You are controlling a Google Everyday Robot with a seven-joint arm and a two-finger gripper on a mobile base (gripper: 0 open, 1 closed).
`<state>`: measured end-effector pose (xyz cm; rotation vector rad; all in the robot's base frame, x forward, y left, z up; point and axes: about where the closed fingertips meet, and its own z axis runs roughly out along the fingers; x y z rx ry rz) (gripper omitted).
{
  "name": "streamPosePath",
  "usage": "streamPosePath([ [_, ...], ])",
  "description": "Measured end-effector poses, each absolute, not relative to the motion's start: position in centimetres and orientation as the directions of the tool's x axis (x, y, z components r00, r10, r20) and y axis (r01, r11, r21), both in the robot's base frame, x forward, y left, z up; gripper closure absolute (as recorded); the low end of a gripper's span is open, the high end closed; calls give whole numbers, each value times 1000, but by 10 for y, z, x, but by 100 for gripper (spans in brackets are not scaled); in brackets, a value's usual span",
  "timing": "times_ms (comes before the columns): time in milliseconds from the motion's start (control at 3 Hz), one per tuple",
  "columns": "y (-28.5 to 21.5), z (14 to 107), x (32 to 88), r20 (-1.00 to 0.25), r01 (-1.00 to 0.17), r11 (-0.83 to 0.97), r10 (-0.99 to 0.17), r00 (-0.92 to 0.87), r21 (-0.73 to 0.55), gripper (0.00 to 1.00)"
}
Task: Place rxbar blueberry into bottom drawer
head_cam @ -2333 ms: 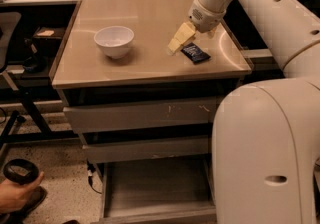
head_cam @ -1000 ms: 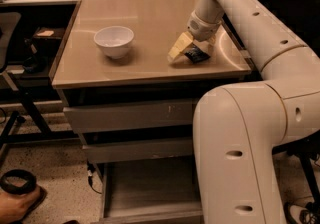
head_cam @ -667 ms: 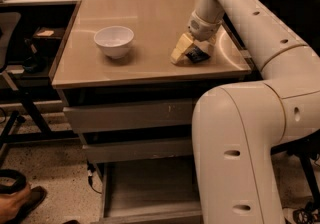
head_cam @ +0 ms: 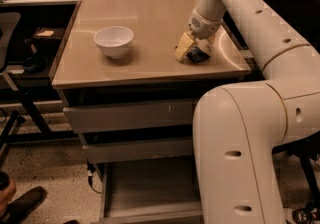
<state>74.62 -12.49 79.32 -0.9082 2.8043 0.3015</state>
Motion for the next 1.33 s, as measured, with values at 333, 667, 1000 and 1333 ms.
streamPosePath([
  [333, -125, 793, 746, -230, -594, 793, -557, -798, 137, 89],
  [667, -125, 793, 746, -230, -594, 793, -557, -798, 137, 100],
  [1000, -125, 794, 746, -230, -594, 793, -557, -798, 137, 100],
  [1333, -125, 802, 746, -230, -594, 793, -557, -798, 137, 100],
])
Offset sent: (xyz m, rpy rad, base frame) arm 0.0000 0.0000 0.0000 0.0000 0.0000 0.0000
